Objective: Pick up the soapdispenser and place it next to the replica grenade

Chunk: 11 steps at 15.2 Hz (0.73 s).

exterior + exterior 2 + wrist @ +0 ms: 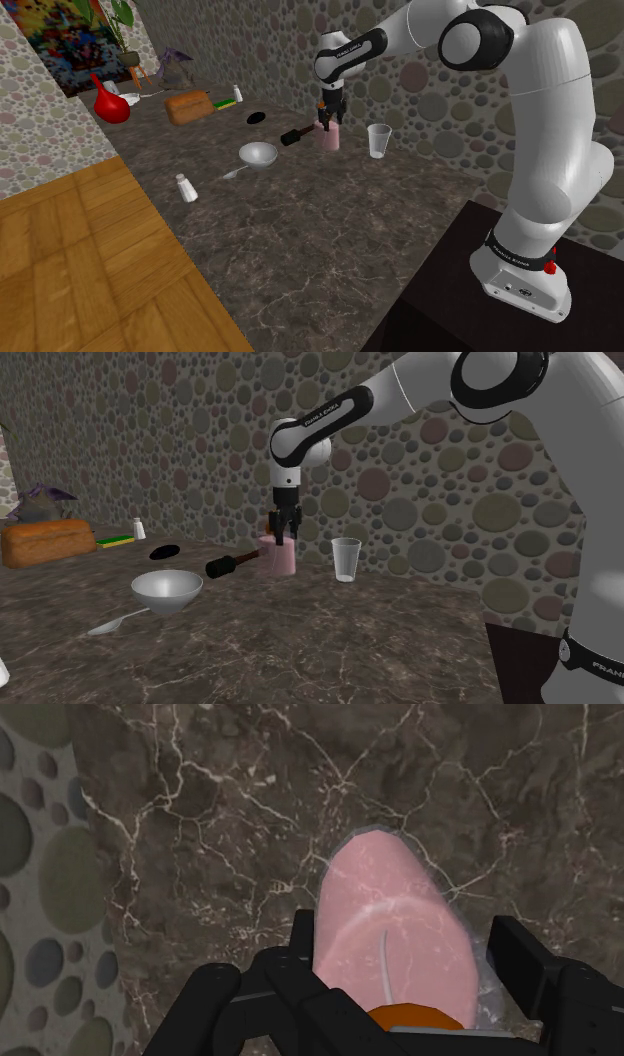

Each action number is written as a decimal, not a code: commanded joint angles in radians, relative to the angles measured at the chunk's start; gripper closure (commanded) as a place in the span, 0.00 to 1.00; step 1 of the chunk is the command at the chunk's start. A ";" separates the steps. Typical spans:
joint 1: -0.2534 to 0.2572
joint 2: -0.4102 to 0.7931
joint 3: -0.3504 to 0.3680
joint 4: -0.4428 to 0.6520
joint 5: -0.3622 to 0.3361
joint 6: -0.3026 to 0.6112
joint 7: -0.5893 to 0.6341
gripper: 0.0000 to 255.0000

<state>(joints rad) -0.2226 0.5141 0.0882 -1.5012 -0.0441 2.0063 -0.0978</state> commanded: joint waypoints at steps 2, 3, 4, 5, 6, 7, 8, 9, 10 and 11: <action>0.002 0.021 -0.001 -0.016 -0.002 0.039 0.003 1.00; 0.002 0.021 -0.001 -0.017 -0.002 0.039 0.003 1.00; 0.002 0.021 -0.001 -0.016 -0.002 0.039 0.003 1.00; 0.002 0.021 -0.001 -0.016 -0.002 0.039 0.003 1.00; 0.002 0.021 -0.001 -0.016 -0.002 0.039 0.003 1.00; 0.002 0.021 -0.001 -0.016 -0.002 0.039 0.003 1.00; 0.002 0.021 -0.001 -0.016 -0.002 0.039 0.003 1.00; 0.002 0.021 -0.001 -0.016 -0.002 0.039 0.003 1.00; 0.002 0.021 -0.001 -0.016 -0.002 0.039 0.003 1.00; 0.002 0.021 -0.001 -0.017 -0.002 0.039 0.003 0.00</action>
<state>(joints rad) -0.2207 0.5357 0.0875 -1.5177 -0.0462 2.0450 -0.0948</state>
